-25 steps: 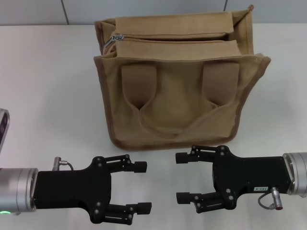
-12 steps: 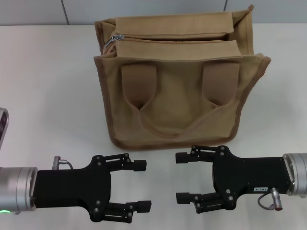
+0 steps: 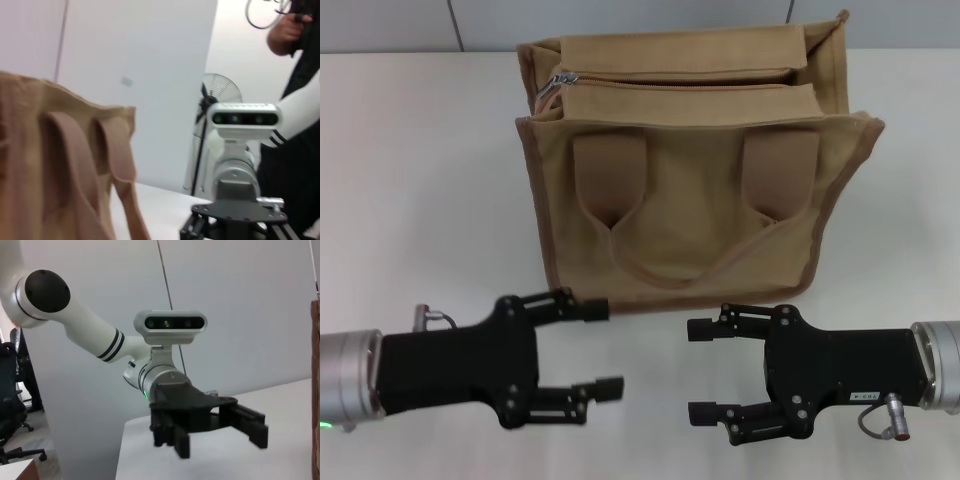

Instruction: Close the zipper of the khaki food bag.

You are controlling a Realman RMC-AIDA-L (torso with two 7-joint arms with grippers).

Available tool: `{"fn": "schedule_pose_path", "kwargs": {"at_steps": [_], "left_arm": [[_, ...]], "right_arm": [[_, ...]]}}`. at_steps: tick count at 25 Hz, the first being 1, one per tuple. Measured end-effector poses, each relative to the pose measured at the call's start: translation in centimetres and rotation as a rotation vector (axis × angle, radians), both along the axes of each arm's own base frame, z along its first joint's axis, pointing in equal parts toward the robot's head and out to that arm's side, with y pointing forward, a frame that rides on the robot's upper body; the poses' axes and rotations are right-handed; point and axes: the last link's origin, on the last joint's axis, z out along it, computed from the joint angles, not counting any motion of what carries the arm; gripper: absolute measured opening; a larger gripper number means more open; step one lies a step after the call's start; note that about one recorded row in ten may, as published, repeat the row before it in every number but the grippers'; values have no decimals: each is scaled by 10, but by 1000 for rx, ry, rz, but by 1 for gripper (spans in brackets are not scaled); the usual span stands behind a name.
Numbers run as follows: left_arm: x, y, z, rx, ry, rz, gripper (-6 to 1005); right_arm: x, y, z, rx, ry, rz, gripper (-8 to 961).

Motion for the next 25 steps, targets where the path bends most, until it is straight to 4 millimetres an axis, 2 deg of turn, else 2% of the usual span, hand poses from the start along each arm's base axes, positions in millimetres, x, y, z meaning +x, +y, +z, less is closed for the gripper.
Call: {"fn": "schedule_pose_path", "kwargs": {"at_steps": [9, 18, 25], "left_arm": [[-10, 3, 18, 97, -38, 62, 806], [-31, 4, 46, 266, -78, 179, 800], [-41, 2, 57, 367, -105, 242, 796]], "right_arm": [[0, 1, 1, 11, 8, -5, 819], [1, 1, 2, 20, 13, -13, 814], [1, 1, 2, 21, 12, -11, 806]]}}
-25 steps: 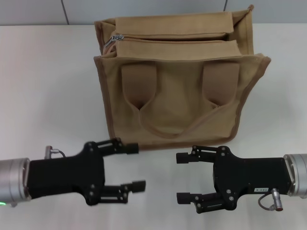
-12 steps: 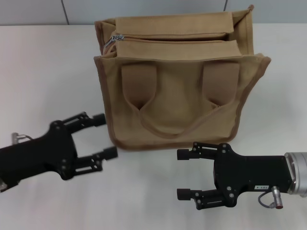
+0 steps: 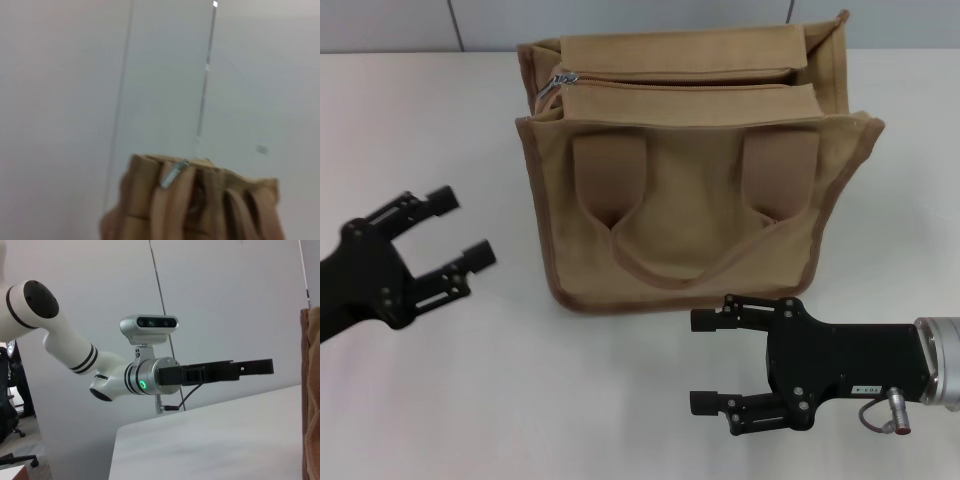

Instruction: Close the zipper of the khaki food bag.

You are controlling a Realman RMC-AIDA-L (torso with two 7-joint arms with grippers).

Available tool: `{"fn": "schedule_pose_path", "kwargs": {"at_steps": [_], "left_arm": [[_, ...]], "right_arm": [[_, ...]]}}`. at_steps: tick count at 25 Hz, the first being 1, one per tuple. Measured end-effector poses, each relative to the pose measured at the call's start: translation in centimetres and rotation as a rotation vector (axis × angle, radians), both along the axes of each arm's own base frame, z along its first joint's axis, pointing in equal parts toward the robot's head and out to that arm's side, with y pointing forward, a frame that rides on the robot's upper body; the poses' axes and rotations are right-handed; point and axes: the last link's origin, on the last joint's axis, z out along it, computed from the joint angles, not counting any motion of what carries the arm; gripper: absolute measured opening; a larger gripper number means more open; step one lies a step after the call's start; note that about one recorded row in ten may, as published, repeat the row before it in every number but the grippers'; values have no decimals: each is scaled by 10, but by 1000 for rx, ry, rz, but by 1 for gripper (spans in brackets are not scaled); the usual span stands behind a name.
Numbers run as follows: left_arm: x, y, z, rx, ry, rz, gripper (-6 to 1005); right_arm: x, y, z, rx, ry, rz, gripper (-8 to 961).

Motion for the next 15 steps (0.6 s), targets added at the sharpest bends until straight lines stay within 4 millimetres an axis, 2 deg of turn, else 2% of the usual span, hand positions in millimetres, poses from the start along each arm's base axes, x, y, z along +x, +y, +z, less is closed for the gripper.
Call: {"fn": "schedule_pose_path", "kwargs": {"at_steps": [8, 15], "left_arm": [[-11, 5, 9, 154, -32, 103, 791], [-10, 13, 4, 175, -10, 117, 787]], "right_arm": [[-1, 1, 1, 3, -2, 5, 798], [-1, 3, 2, 12, 2, 0, 790]]}}
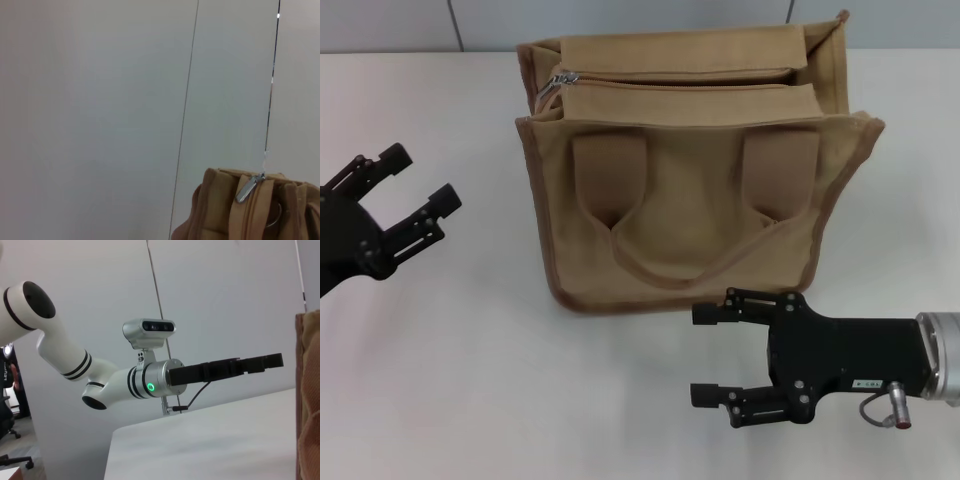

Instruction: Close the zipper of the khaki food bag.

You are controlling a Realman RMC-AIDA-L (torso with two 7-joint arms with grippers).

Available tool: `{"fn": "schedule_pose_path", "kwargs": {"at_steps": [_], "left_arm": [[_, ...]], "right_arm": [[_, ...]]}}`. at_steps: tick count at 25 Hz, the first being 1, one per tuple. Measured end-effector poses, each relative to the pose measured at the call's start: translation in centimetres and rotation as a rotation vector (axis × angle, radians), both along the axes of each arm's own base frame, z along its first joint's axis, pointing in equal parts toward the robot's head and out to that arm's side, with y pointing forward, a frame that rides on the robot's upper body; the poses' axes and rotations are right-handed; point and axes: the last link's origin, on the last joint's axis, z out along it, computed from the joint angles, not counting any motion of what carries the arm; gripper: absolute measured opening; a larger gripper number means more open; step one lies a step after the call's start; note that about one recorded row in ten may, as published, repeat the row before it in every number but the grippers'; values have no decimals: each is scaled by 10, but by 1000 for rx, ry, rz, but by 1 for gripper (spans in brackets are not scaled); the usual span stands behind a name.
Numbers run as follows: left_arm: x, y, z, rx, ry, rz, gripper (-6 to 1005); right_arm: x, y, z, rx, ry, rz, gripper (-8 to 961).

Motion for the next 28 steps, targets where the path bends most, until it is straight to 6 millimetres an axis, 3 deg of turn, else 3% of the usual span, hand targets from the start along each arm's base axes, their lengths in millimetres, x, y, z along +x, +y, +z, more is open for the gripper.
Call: {"fn": "schedule_pose_path", "kwargs": {"at_steps": [11, 28], "left_arm": [[11, 23, -11, -15, 33, -6, 780], [47, 74, -37, -83, 106, -55, 769]], "right_arm": [[2, -1, 1, 10, 8, -15, 778], [10, -8, 8, 42, 46, -67, 760]]}}
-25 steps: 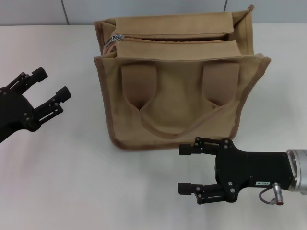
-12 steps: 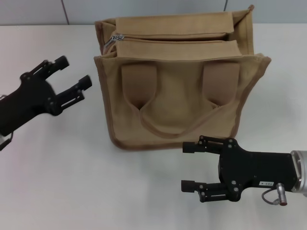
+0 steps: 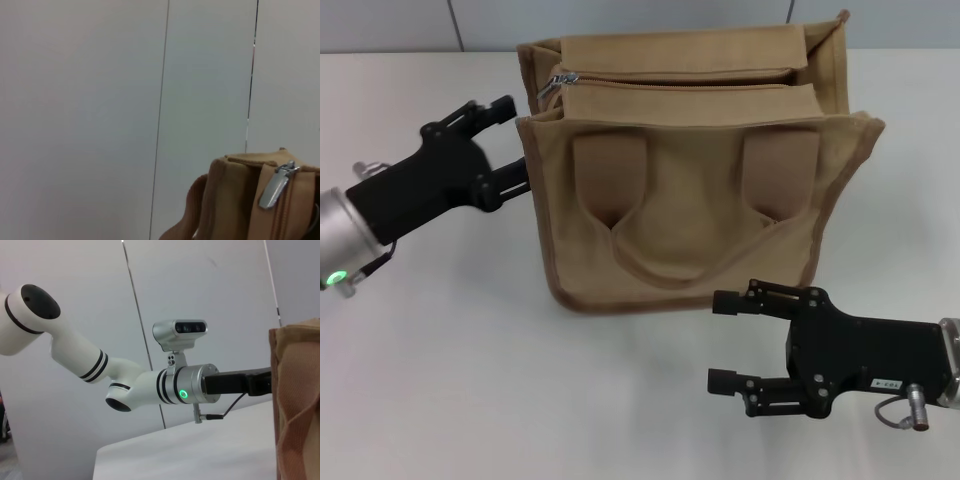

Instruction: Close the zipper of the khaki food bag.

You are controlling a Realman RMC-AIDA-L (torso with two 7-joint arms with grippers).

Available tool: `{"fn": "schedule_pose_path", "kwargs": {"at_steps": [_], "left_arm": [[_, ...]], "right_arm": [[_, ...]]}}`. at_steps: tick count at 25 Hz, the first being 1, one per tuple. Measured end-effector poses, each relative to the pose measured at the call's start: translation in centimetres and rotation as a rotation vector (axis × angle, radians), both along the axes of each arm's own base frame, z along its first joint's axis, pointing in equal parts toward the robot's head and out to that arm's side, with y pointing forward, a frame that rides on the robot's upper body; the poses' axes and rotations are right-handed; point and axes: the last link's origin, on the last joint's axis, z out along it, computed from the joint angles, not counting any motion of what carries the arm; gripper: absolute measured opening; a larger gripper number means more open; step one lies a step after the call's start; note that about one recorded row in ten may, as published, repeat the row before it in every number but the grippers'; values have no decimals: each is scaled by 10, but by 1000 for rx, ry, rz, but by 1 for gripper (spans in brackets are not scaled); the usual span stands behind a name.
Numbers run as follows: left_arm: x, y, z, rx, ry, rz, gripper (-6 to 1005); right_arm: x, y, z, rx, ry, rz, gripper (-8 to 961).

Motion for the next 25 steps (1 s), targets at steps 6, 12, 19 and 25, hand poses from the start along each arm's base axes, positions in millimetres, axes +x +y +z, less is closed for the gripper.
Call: {"fn": "schedule_pose_path", "kwargs": {"at_steps": [6, 12, 19, 25], "left_arm": [[3, 7, -3, -1, 6, 18, 765], [3, 7, -1, -8, -13, 22, 762], [3, 5, 2, -10, -32, 18, 710], [4, 2, 4, -8, -49, 11, 388]], "right_arm": [[1, -1, 0, 2, 0, -3, 754], [1, -1, 0, 3, 0, -2, 747], [0, -2, 1, -1, 8, 4, 740], [0, -2, 1, -3, 11, 6, 734]]}}
